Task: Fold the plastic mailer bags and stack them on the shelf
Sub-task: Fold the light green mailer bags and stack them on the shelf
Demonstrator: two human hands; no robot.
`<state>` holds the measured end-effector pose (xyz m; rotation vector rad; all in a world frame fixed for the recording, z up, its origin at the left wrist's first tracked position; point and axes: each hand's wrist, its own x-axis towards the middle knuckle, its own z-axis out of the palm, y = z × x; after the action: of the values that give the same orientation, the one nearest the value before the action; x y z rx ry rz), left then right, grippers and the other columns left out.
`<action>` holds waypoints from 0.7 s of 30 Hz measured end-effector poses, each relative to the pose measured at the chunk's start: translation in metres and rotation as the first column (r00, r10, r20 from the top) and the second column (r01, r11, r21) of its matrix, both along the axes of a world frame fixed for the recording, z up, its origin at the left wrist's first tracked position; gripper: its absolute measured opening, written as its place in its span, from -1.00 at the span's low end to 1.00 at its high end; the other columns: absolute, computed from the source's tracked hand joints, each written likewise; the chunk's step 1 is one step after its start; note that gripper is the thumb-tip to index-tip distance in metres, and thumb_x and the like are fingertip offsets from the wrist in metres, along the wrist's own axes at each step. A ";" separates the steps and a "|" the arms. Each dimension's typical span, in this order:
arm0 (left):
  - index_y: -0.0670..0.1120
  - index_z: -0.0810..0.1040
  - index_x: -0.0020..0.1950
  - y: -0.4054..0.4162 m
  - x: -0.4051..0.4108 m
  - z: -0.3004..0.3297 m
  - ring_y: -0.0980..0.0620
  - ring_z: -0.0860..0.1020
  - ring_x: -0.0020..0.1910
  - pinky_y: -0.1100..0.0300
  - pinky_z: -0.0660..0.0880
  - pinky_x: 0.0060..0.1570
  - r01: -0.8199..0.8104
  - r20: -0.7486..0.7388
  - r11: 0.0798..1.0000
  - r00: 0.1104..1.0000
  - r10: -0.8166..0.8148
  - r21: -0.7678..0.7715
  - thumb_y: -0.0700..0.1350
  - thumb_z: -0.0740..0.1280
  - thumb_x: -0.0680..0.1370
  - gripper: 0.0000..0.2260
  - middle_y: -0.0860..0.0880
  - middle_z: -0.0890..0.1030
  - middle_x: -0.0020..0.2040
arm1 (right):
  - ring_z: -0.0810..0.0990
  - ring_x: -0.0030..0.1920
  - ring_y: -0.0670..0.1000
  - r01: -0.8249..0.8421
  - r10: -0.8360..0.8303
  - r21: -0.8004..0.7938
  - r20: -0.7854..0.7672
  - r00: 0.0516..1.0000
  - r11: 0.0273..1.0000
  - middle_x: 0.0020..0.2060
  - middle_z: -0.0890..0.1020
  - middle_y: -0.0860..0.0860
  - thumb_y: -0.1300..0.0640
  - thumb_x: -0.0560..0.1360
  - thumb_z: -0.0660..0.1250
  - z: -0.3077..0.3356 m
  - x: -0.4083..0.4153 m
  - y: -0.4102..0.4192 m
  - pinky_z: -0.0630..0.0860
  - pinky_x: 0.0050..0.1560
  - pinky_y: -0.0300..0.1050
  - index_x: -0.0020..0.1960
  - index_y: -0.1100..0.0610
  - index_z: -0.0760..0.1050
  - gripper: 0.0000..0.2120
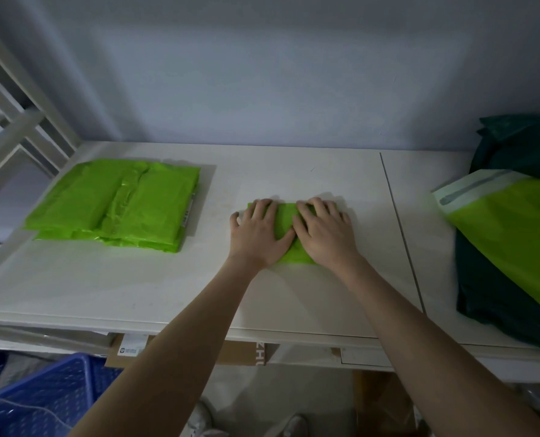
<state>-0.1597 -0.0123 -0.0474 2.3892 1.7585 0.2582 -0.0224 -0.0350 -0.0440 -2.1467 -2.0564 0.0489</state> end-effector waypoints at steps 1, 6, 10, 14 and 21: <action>-0.01 0.25 0.44 0.000 -0.001 -0.001 0.04 0.27 0.39 -0.06 0.10 0.37 -0.013 0.007 1.000 1.000 0.013 -0.003 0.31 0.01 0.50 -0.39 0.06 0.27 0.42 | 0.46 0.18 0.13 0.001 -0.001 0.000 -0.015 1.000 1.000 0.18 0.50 0.04 -0.18 0.46 -0.18 -0.001 0.000 0.000 0.38 0.09 0.03 0.28 0.07 0.44 -0.37; -0.11 0.21 0.44 -0.002 -0.003 -0.005 0.04 0.29 0.38 -0.03 0.06 0.38 -0.027 0.064 1.000 0.998 0.027 0.004 0.41 -0.04 0.41 -0.21 0.01 0.25 0.40 | 0.50 0.16 0.18 0.088 -0.088 -0.002 -0.049 0.995 0.996 0.16 0.52 0.14 -0.24 0.43 -0.13 -0.001 0.008 -0.004 0.40 0.12 0.06 0.21 0.25 0.45 -0.29; -0.16 0.15 0.48 -0.002 -0.003 -0.010 -0.01 0.20 0.45 0.00 0.02 0.45 -0.006 0.085 1.000 0.996 0.005 0.012 0.43 -0.15 0.35 -0.11 -0.05 0.21 0.45 | 0.36 0.35 0.13 0.085 -0.086 -0.038 -0.027 0.996 0.996 0.39 0.35 0.13 -0.28 0.46 -0.18 -0.006 0.017 -0.010 0.22 0.32 0.18 0.40 0.23 0.30 -0.23; -0.19 -0.09 0.54 0.003 -0.003 -0.012 -0.01 -0.13 0.54 0.04 -0.19 0.49 0.018 0.047 0.996 0.999 -0.014 -0.091 0.35 0.00 0.52 -0.20 -0.11 -0.08 0.56 | 0.02 0.52 0.03 0.067 -0.080 -0.109 -0.119 0.990 0.992 0.53 0.04 0.07 -0.18 0.59 -0.04 -0.005 0.019 -0.007 -0.06 0.46 0.21 0.52 0.14 0.05 -0.39; -0.18 -0.17 0.53 0.012 0.002 -0.008 0.00 -0.20 0.53 0.06 -0.24 0.48 0.025 0.023 0.990 0.999 -0.022 -0.142 0.31 -0.05 0.55 -0.24 -0.10 -0.18 0.55 | 0.50 0.20 0.15 -0.019 0.031 0.202 -0.061 0.998 0.979 0.27 0.51 0.13 0.02 0.46 0.07 0.004 0.009 -0.020 0.45 0.12 0.06 0.15 0.19 0.53 -0.58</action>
<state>-0.1580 -0.0003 -0.0557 2.2963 1.6785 0.1495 -0.0135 -0.0546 -0.0403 -1.9733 -1.9610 -0.0836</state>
